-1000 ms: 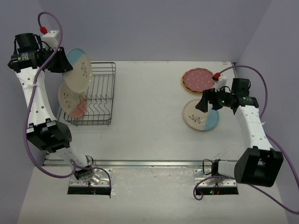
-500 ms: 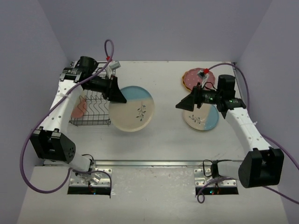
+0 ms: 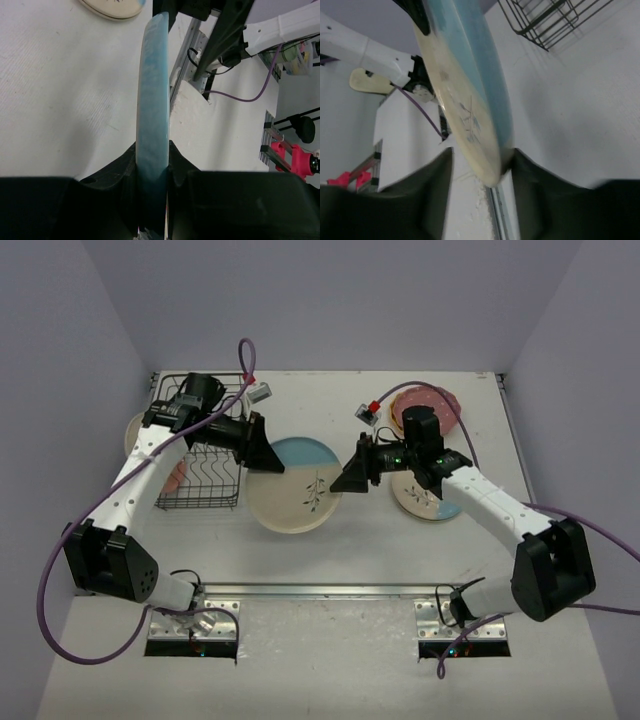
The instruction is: Unload the plates from the dish rack
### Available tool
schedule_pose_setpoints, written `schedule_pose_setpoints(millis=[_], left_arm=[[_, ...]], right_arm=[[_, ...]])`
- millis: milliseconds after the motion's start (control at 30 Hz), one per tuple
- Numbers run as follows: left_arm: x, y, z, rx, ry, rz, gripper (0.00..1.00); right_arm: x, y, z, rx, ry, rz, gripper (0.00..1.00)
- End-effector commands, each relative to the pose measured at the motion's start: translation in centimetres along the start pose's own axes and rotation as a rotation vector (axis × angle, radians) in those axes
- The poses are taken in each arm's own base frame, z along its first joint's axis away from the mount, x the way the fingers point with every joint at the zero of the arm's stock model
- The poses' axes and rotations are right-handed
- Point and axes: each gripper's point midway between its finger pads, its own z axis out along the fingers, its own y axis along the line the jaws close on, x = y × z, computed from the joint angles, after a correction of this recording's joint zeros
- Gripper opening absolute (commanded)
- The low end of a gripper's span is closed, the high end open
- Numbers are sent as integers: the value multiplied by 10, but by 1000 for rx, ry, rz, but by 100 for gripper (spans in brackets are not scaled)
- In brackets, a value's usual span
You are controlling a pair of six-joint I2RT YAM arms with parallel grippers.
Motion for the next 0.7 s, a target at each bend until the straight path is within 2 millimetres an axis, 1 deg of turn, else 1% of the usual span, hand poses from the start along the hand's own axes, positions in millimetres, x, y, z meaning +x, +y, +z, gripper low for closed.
schedule_pose_setpoints(millis=[0, 67, 167, 233, 333, 400, 433, 500, 533, 567, 600, 633, 667], left_arm=[[-18, -35, -4, 128, -69, 88, 0], [-17, -33, -3, 118, -67, 86, 0], [-18, -30, -3, 97, -74, 78, 0], [-19, -26, -2, 77, -75, 72, 6], [-20, -22, -2, 55, -76, 66, 12], [-21, -18, -2, 33, -77, 58, 24], [-22, -14, -2, 14, -78, 55, 36], [-24, -5, -2, -40, -80, 40, 65], [-25, -1, -2, -66, -82, 32, 74], [-26, 3, -2, -92, -85, 28, 82], [-27, 8, -3, -120, -89, 20, 90], [-31, 17, -6, -178, -100, 10, 99], [-35, 25, -9, -229, -113, 4, 100]], right_arm=[[-16, 12, 12, -48, -20, -57, 21], [-14, 14, 11, -48, -14, -62, 0], [-11, 19, 7, -61, -13, -67, 0], [-8, 22, 4, -67, -13, -60, 0], [-7, 17, -10, -55, -35, -21, 0], [-7, 15, -17, -47, -47, -7, 0], [-8, 11, -22, -39, -56, 11, 0], [-11, 3, -34, -22, -79, 46, 0], [-12, -2, -40, -10, -92, 65, 0], [-11, -8, -47, 4, -106, 86, 0], [-11, -7, -48, -2, -104, 86, 0], [-6, -15, -56, 13, -116, 114, 0], [-6, -18, -63, 22, -127, 124, 0]])
